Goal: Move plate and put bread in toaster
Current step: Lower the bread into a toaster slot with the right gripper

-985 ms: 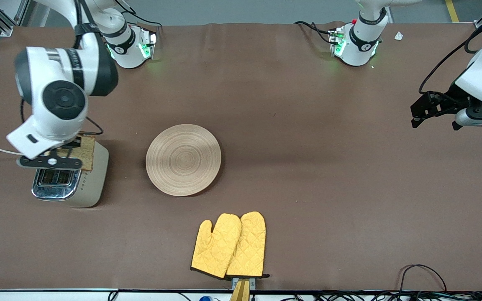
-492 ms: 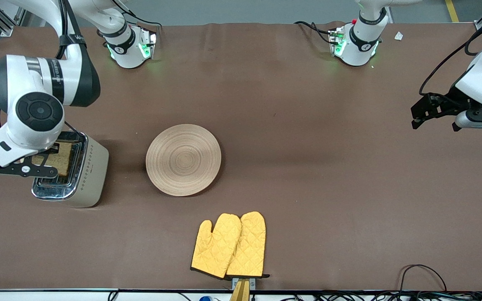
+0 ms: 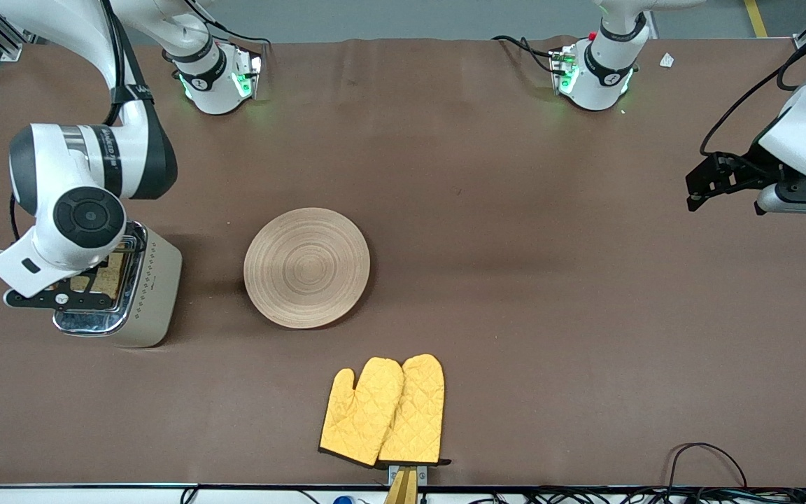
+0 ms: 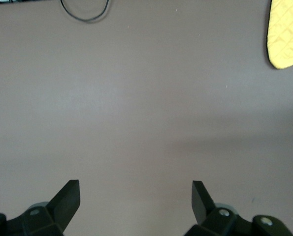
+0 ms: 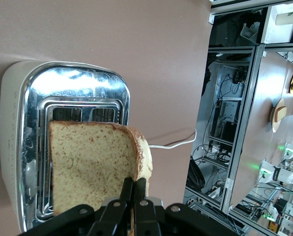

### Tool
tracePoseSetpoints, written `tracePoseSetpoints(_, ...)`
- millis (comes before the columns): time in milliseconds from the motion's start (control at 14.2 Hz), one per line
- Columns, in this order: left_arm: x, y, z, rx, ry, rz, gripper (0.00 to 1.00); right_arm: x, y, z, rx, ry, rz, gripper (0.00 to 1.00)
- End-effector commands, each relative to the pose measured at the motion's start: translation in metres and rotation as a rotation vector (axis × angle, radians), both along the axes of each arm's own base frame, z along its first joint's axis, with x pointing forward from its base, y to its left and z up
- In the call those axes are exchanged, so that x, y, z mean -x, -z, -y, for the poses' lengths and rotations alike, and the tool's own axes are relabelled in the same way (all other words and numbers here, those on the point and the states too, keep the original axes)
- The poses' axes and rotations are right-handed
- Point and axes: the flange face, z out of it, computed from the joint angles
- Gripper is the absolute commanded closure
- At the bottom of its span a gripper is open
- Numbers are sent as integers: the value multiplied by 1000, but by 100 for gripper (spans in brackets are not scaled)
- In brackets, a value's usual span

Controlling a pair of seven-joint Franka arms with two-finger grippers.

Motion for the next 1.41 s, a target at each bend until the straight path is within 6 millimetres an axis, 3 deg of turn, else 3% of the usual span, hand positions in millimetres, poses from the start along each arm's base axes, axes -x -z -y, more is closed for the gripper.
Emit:
tracePoseSetpoints(0, -5, -8, -3, -5, -3, -11, 0, -4, 1, 1, 22, -6, 3, 100)
tracePoseSetpoints(704, -6, -4, -5, -3, 8, -22, 0, -8, 54, -10, 38, -9, -77, 94)
tracePoseSetpoints(774, -6, -4, -6, -3, 6, -22, 0, -9, 57, -11, 36, -10, -79, 84)
tracePoseSetpoints(844, -6, -3, -7, -3, 5, -24, 0, -9, 60, -11, 36, -9, -84, 50)
tracePoseSetpoints(915, -6, -4, -7, -3, 5, -22, 0, -10, 60, -8, 32, -5, -81, 8)
tracePoseSetpoints(985, -6, -5, -6, -3, 8, -21, 0, -10, 59, -7, 30, -3, -80, 0)
tracePoseSetpoints(1126, -5, -6, -4, -2, 8, -19, 0, -13, 49, -13, 16, -1, -59, 0)
tracePoseSetpoints(1337, -6, -5, -4, -1, 8, -20, 0, -27, -20, -21, -173, 118, 42, 0)
